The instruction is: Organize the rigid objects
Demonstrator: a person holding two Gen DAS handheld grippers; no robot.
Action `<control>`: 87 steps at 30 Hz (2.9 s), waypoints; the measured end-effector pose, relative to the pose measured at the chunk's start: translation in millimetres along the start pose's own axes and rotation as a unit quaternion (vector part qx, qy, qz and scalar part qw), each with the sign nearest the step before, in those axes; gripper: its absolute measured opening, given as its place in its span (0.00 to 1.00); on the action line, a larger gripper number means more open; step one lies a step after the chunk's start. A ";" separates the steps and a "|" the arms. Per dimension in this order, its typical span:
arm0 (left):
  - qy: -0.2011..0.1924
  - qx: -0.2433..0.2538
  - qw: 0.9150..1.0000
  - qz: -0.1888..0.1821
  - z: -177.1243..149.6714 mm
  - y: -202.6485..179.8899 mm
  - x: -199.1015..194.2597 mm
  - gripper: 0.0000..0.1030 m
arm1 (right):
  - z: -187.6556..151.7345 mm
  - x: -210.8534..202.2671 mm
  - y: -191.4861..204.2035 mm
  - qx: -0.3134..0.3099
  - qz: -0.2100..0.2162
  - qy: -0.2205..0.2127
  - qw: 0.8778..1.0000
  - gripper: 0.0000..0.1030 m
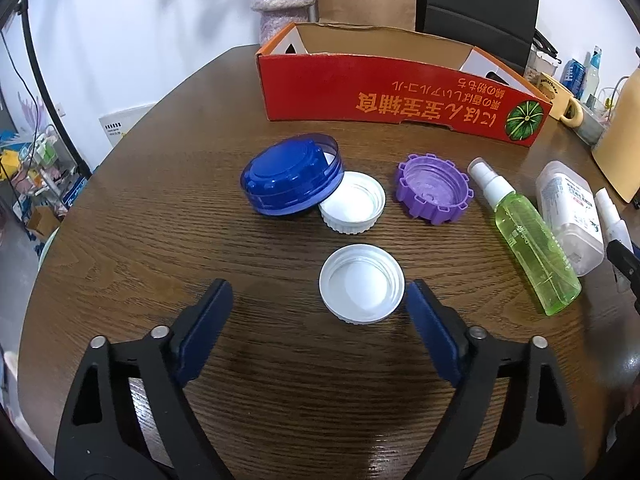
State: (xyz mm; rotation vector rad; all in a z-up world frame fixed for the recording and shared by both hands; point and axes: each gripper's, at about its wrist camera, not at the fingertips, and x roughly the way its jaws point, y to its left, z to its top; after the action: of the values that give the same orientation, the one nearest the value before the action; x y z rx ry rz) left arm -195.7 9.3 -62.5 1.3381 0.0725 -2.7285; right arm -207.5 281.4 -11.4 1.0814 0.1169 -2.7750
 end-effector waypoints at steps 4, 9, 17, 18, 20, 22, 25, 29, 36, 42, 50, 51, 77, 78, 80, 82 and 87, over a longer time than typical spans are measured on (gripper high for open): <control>0.000 0.003 1.000 -0.002 -0.5 -1.2 2.1 0.75 | -0.4 -1.9 3.1 -0.003 0.001 -0.004 1.000 0.30; -0.009 0.009 1.000 -0.015 -0.3 -4.1 0.6 0.54 | -0.8 -3.6 5.4 -0.004 0.002 -0.009 1.000 0.30; -0.023 0.026 0.999 -0.037 -1.1 -9.6 -4.8 0.36 | -1.3 -5.8 6.4 0.000 0.000 -0.015 1.000 0.30; -0.025 0.025 0.999 -0.038 -1.1 -9.5 -5.7 0.36 | -1.4 -6.2 6.8 0.000 0.001 -0.016 1.000 0.30; -0.028 0.026 0.999 -0.038 -0.7 -9.9 -6.9 0.36 | -1.7 -6.7 7.2 0.001 0.002 -0.017 1.000 0.30; -0.030 0.026 0.999 -0.037 -0.7 -9.6 -8.4 0.36 | -2.3 -7.4 8.5 0.001 0.003 -0.019 1.000 0.30; -0.036 0.028 0.998 -0.033 -0.3 -8.6 -11.5 0.36 | -3.1 -9.9 9.9 0.001 0.001 -0.024 1.000 0.30; -0.053 0.028 0.998 -0.032 0.1 -7.3 -21.1 0.36 | -3.0 -11.5 11.8 0.002 0.000 -0.027 1.000 0.30; -0.074 0.032 0.996 -0.024 4.6 -6.7 -35.4 0.36 | 1.0 -21.8 16.7 0.004 0.012 -0.042 0.999 0.30; -0.088 0.035 0.995 -0.023 12.1 -9.1 -46.3 0.36 | 9.1 -27.0 25.7 -0.002 0.021 -0.053 0.998 0.30; -0.100 0.035 0.994 -0.028 26.5 -11.2 -56.5 0.36 | 23.7 -31.4 39.6 -0.009 0.035 -0.066 0.997 0.30; -0.102 0.035 0.994 -0.028 28.0 -11.6 -57.4 0.36 | 25.1 -31.4 41.1 -0.010 0.037 -0.067 0.997 0.30; -0.145 0.016 0.989 -0.027 87.4 -18.4 -69.2 0.36 | 92.5 -17.0 81.5 -0.032 0.071 -0.102 0.992 0.30; -0.145 0.015 0.989 -0.026 89.0 -19.4 -68.8 0.36 | 94.9 -16.1 82.2 -0.032 0.072 -0.104 0.991 0.30; -0.148 0.014 0.989 -0.025 94.5 -20.9 -67.4 0.36 | 101.7 -13.4 83.8 -0.030 0.075 -0.109 0.991 0.30; -0.150 0.013 0.988 -0.024 99.9 -22.1 -66.1 0.36 | 108.2 -10.7 85.1 -0.028 0.076 -0.112 0.990 0.30; -0.157 0.006 0.987 -0.021 113.8 -22.7 -61.5 0.36 | 125.4 -1.5 86.8 -0.023 0.076 -0.120 0.990 0.30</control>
State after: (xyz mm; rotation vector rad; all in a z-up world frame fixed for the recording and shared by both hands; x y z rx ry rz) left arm -250.3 26.2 55.7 0.9026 0.0589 -2.9407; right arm -274.3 179.8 80.5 0.7050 0.0644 -2.7227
